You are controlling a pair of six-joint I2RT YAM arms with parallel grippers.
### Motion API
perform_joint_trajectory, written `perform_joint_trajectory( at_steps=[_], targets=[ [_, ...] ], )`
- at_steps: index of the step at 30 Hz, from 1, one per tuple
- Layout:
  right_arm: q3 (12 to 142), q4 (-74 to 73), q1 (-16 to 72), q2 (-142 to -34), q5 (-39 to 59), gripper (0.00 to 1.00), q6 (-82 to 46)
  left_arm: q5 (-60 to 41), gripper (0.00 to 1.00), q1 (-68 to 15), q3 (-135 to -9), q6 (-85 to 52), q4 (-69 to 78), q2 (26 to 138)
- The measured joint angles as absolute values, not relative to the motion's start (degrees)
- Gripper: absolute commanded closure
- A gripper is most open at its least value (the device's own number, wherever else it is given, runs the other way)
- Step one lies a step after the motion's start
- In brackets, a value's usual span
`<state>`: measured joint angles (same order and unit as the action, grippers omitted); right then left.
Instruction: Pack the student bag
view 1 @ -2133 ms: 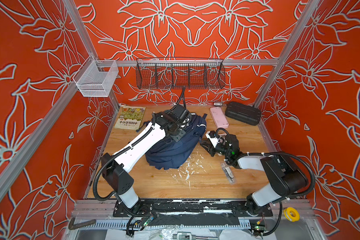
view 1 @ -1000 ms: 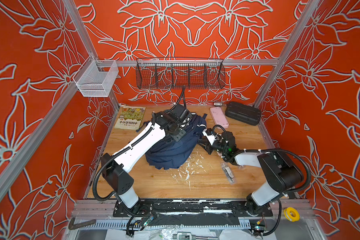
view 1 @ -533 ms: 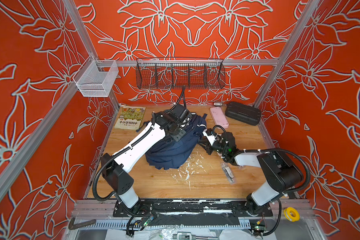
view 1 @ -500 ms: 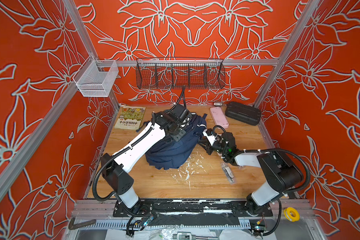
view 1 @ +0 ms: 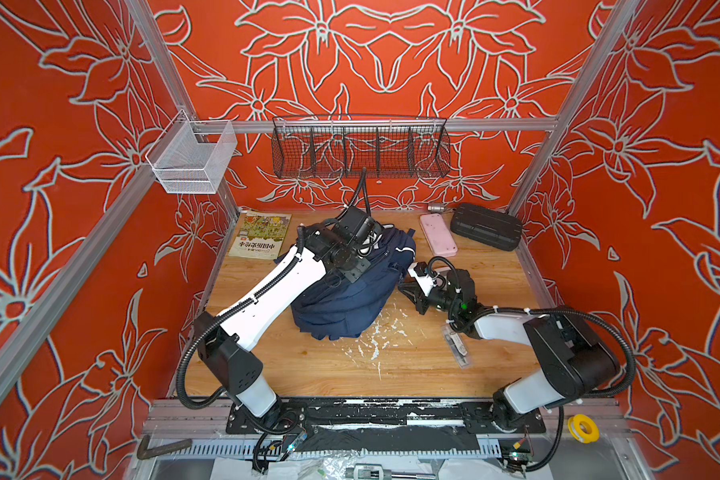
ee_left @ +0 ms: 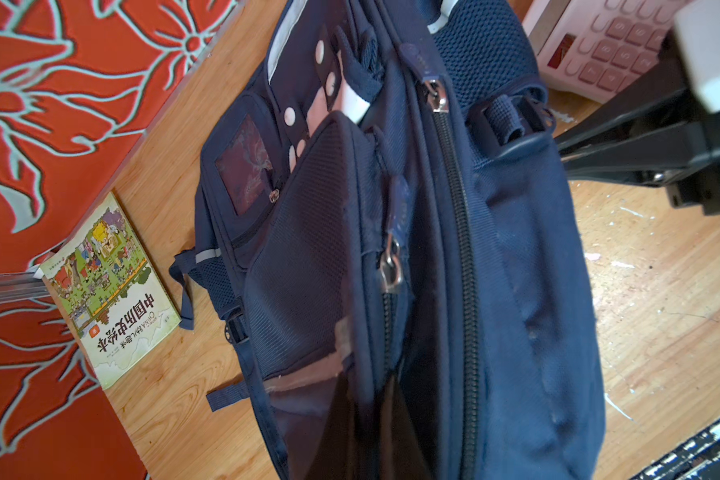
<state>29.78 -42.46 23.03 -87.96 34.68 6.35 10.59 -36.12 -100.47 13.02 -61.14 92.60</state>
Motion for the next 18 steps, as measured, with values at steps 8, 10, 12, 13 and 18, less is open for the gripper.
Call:
perform_joint_trajectory(
  at_steps=[8,10,12,13,18],
  targets=[
    [29.82,-42.19,23.14,-88.49,33.19,0.79,7.31,10.2,1.0,-36.12,-100.47,13.04,-61.08,92.12],
    [29.74,-42.11,23.11,-88.14,32.64,0.78,7.55,10.17,1.0,-36.12,-100.42,13.08,-61.06,92.09],
    [29.58,-41.41,23.11,-87.42,31.99,0.76,8.1,10.09,1.0,-36.14,-100.36,13.28,-60.99,92.09],
    [29.45,-40.84,23.11,-86.91,31.9,0.74,8.45,9.96,1.0,-36.14,-100.29,13.41,-60.9,92.07],
    [28.58,-38.94,23.11,-84.9,30.96,0.7,10.11,9.15,1.0,-36.14,-99.24,13.96,-60.6,91.48]
  ],
)
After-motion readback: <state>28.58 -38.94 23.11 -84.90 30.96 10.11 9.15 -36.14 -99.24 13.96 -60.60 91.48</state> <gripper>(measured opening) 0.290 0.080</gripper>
